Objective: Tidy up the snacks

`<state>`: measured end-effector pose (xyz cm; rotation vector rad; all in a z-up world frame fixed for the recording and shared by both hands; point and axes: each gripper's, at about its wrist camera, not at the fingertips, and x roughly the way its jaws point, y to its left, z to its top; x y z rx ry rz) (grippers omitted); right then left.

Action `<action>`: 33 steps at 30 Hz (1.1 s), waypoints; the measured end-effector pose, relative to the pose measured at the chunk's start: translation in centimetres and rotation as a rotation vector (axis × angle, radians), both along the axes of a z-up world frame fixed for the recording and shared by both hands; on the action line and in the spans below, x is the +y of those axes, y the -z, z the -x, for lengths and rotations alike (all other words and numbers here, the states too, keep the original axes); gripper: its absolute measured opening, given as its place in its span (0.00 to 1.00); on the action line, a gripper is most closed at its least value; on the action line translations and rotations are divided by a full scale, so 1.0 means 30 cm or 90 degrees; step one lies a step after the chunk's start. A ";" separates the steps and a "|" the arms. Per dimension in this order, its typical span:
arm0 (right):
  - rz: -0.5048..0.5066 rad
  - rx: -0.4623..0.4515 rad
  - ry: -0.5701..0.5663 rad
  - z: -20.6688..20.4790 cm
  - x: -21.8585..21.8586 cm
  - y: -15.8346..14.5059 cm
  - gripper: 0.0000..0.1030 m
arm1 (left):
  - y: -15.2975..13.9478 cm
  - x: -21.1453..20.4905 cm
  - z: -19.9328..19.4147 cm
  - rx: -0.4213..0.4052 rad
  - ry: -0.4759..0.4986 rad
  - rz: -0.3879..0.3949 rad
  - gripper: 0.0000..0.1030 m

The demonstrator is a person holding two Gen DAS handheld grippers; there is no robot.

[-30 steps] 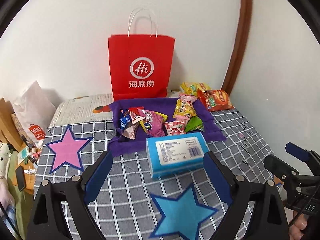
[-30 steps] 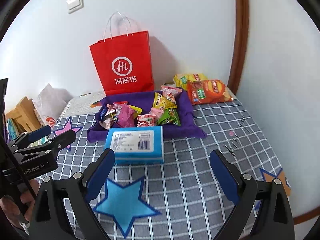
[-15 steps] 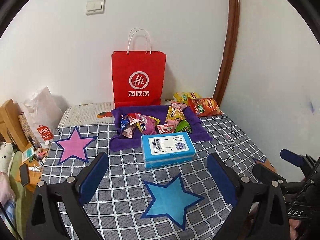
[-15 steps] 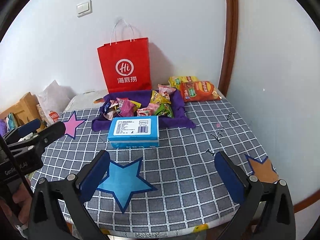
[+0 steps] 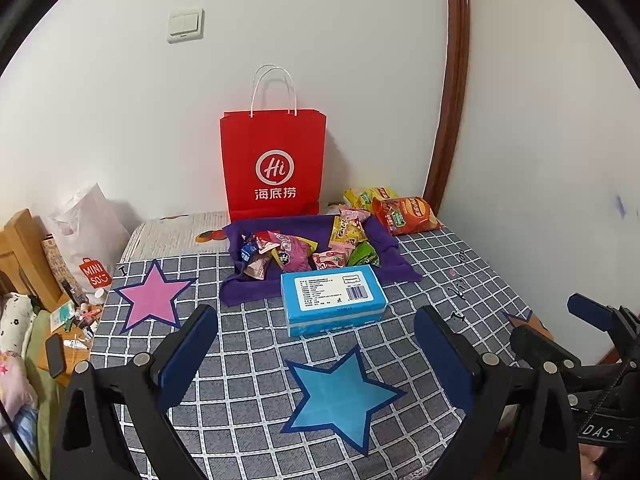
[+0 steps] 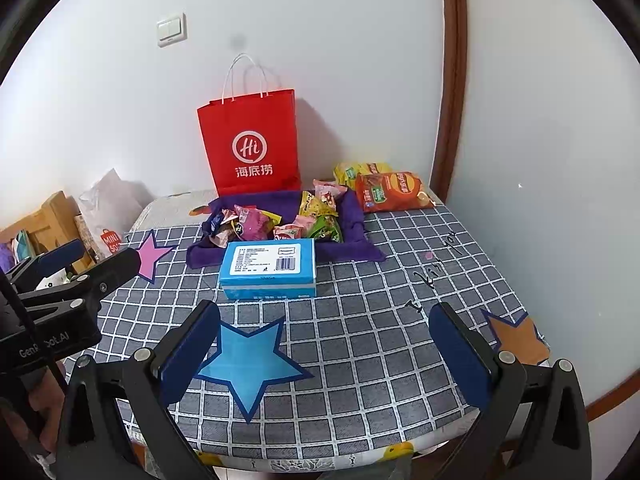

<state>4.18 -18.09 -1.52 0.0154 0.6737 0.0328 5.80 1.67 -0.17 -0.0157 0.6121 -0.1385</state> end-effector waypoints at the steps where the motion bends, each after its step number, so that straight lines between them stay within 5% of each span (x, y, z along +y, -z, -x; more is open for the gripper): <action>1: 0.000 0.000 0.000 0.001 0.001 -0.001 1.00 | 0.000 0.000 0.001 0.001 0.001 0.001 0.96; 33: -0.016 -0.002 0.007 0.008 -0.009 0.002 1.00 | 0.002 -0.006 0.003 0.002 0.001 0.003 0.96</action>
